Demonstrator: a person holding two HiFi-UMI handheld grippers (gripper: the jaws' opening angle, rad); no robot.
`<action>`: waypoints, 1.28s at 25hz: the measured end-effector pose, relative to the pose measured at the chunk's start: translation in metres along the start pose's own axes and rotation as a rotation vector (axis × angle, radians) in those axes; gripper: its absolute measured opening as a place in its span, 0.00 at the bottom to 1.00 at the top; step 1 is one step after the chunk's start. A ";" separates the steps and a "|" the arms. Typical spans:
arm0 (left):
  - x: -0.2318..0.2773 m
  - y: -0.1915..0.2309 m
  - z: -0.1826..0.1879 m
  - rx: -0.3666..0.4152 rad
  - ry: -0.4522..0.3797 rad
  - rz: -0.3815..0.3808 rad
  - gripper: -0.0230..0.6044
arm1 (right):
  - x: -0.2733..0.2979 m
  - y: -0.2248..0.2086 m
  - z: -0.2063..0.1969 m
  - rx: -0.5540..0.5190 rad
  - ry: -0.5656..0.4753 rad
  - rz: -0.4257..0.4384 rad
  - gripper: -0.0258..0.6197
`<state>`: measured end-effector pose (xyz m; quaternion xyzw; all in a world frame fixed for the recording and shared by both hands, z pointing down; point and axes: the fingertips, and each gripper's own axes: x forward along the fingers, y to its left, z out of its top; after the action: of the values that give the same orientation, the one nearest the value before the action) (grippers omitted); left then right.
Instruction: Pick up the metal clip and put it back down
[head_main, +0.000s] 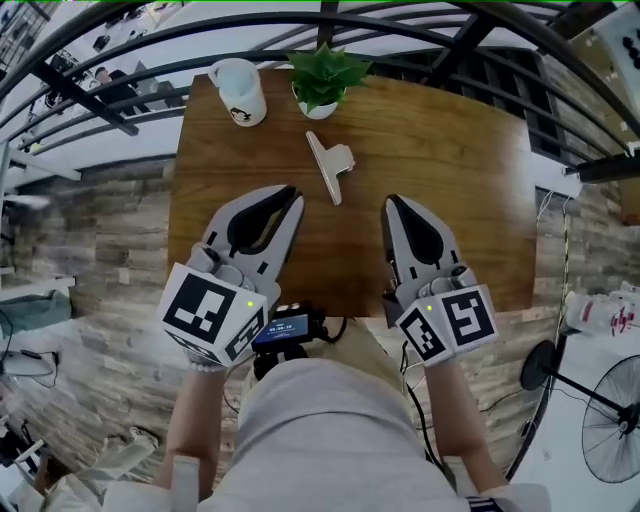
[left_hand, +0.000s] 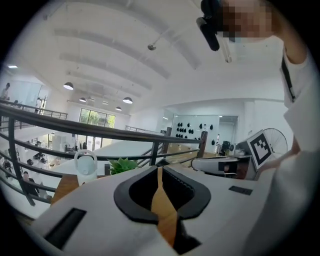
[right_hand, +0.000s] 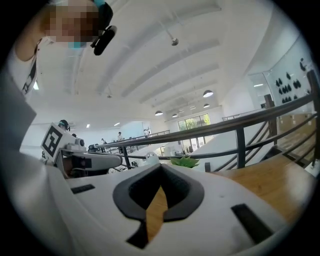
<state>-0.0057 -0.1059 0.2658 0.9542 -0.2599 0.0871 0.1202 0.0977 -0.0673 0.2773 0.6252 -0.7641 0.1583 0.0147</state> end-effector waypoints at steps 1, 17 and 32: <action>-0.004 -0.003 0.004 0.017 -0.006 -0.004 0.09 | -0.004 0.002 0.003 -0.006 -0.004 -0.001 0.04; -0.040 -0.020 0.013 0.083 -0.025 0.013 0.09 | -0.043 0.015 0.018 -0.067 -0.018 -0.007 0.04; -0.040 -0.019 0.012 0.090 -0.019 0.016 0.09 | -0.039 0.018 0.024 -0.085 -0.026 -0.005 0.04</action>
<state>-0.0288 -0.0741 0.2411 0.9573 -0.2644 0.0905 0.0738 0.0936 -0.0331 0.2419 0.6278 -0.7688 0.1175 0.0315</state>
